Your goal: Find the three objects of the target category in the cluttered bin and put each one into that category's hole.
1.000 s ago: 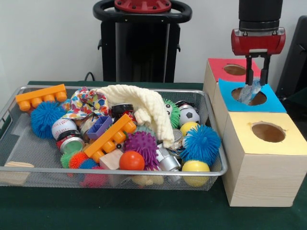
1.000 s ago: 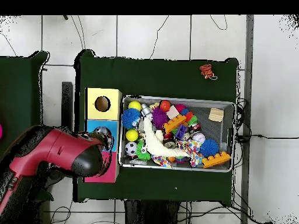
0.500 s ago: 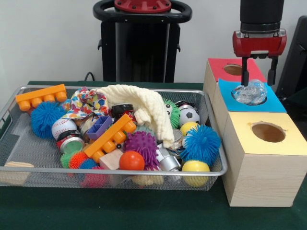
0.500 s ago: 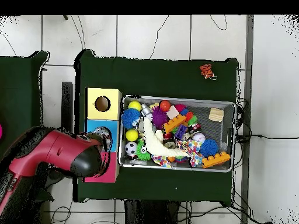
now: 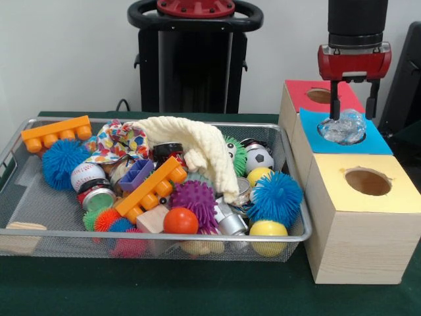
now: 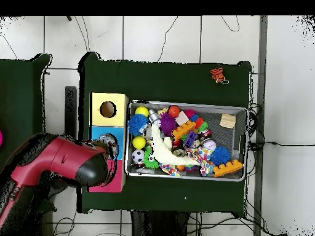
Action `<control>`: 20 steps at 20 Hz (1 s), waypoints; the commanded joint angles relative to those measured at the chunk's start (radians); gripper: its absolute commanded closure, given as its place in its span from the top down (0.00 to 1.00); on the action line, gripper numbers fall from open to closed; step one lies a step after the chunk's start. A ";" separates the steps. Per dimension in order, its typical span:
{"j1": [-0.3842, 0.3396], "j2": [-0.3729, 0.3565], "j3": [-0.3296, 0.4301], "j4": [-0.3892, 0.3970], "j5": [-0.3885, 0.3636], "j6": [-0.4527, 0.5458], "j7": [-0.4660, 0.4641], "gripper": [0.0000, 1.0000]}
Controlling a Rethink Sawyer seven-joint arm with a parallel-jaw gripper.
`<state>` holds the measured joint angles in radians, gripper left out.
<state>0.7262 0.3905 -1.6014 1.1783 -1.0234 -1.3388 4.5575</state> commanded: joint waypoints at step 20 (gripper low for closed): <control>-0.031 0.012 0.079 -0.075 0.019 -0.041 0.379 0.00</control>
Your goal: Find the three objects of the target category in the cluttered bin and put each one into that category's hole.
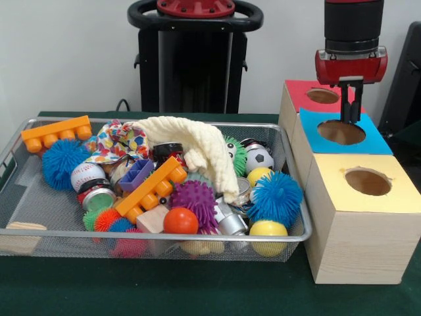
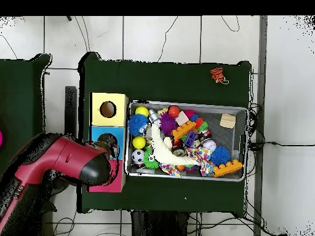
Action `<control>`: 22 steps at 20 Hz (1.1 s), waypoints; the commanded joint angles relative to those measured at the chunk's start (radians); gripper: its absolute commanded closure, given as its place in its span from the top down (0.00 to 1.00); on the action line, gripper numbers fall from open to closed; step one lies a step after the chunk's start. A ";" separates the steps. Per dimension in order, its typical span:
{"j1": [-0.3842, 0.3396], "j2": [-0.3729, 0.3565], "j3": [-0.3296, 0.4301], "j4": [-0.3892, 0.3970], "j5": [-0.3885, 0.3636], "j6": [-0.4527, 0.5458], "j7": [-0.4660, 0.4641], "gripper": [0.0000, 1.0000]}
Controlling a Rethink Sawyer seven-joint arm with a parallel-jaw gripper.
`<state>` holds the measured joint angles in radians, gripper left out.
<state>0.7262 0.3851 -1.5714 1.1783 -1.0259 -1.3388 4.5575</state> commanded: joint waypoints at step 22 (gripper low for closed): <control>-0.037 0.039 -0.005 -0.071 0.035 -0.050 0.371 1.00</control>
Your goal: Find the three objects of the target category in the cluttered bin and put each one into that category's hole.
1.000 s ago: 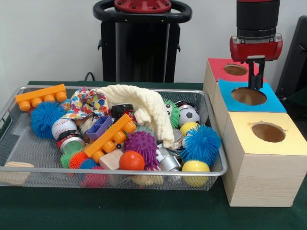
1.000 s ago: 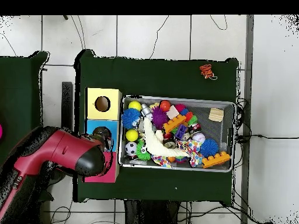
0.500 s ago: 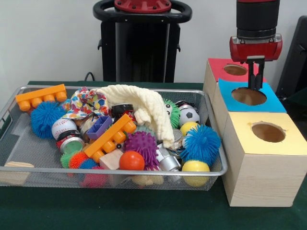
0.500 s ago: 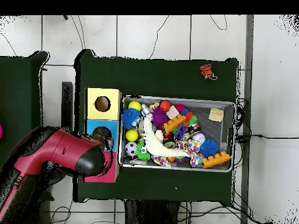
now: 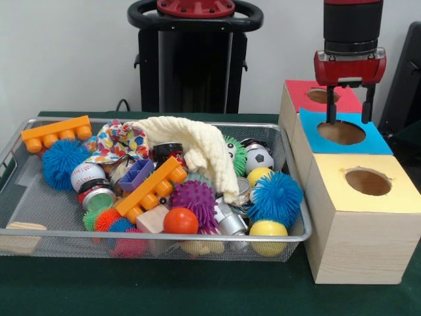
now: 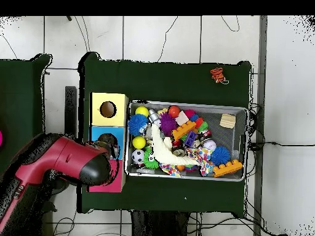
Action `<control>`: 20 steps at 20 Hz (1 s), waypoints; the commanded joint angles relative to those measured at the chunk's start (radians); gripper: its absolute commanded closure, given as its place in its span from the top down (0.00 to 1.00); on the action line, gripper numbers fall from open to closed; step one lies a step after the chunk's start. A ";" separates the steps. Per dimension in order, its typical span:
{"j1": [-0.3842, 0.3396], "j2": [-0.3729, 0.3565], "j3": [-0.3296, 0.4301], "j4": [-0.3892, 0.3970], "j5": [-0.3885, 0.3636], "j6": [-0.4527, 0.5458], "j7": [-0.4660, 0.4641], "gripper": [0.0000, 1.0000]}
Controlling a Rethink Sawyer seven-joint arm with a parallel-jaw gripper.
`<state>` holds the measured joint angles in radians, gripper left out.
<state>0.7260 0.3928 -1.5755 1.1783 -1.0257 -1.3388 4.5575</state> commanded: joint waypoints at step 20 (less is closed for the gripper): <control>-0.067 0.090 -0.130 0.015 0.054 -0.052 0.384 1.00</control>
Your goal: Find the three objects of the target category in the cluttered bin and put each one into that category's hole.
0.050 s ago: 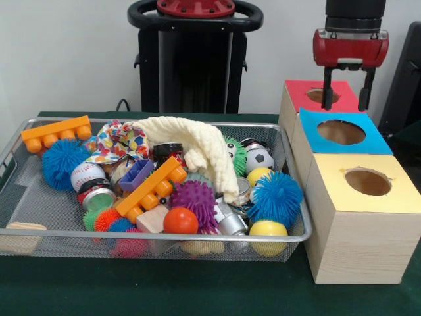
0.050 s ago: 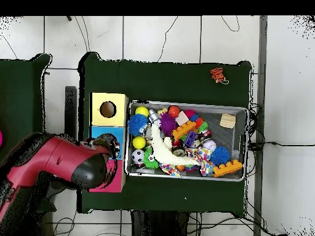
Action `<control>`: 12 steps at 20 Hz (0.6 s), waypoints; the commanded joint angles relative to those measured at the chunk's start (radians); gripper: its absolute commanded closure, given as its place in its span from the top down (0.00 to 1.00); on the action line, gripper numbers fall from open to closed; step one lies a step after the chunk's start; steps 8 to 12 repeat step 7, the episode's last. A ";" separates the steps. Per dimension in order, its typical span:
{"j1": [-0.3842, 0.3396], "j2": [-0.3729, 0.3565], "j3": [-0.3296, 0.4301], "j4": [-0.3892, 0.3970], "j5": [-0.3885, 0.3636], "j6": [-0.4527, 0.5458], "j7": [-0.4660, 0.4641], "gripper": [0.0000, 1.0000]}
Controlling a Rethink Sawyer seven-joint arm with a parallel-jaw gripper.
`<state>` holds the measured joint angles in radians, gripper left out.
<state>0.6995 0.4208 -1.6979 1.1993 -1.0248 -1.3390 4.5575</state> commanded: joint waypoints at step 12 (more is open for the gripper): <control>-0.037 0.049 0.013 -0.012 0.049 -0.043 0.382 1.00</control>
